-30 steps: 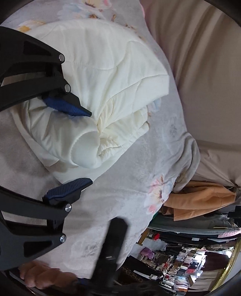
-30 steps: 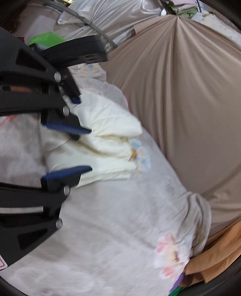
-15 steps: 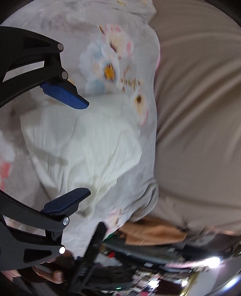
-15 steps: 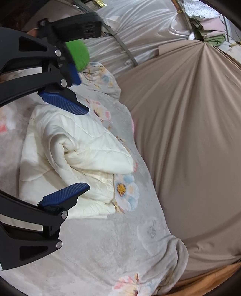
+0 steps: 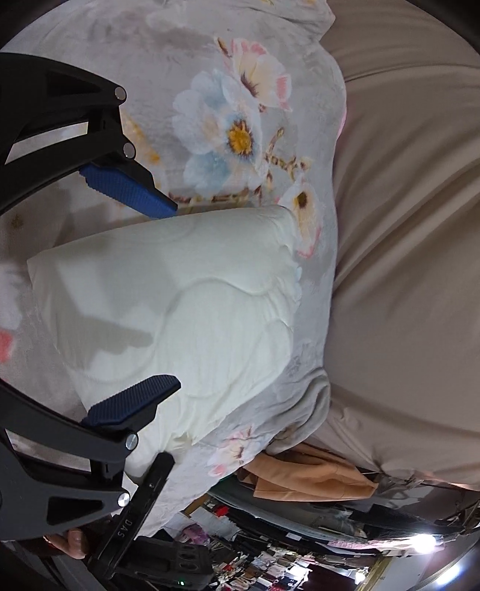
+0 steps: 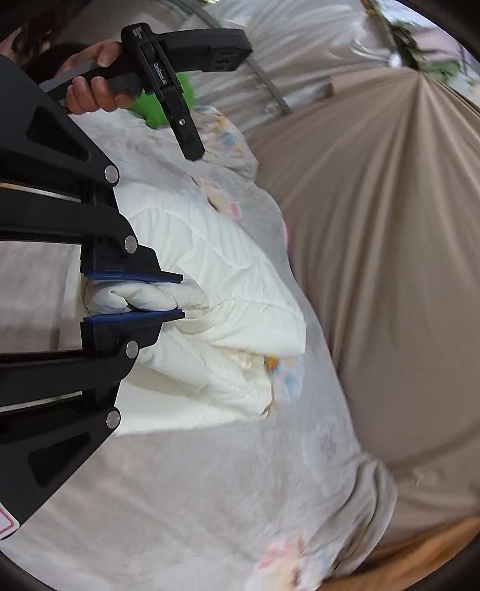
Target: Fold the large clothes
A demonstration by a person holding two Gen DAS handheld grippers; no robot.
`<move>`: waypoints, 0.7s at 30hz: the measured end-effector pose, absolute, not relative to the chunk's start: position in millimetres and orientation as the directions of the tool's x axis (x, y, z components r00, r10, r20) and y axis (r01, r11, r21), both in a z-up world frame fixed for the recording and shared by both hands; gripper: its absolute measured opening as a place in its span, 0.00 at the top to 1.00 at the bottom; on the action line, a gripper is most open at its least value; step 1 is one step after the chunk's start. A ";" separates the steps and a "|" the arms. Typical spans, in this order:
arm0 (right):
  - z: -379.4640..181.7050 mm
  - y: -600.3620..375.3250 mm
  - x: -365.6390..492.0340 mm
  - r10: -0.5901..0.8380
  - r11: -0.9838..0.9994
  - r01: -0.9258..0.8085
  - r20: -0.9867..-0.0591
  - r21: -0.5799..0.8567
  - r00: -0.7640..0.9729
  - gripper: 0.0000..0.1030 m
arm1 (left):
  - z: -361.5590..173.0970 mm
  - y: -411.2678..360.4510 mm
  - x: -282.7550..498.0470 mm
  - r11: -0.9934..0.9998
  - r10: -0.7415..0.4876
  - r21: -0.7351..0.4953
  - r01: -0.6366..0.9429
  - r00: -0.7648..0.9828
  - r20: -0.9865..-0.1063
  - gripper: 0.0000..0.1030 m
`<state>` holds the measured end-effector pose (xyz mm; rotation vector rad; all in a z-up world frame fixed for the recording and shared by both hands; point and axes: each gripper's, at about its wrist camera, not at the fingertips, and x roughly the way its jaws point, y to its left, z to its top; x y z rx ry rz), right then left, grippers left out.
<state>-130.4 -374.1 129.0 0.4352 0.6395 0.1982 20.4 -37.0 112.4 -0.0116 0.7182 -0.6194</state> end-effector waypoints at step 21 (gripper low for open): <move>152.9 -414.2 -6.1 0.277 0.857 0.114 -0.637 0.502 0.719 0.45 | 55.1 -84.4 41.6 0.848 -0.436 -0.119 0.516 0.552 -0.711 0.15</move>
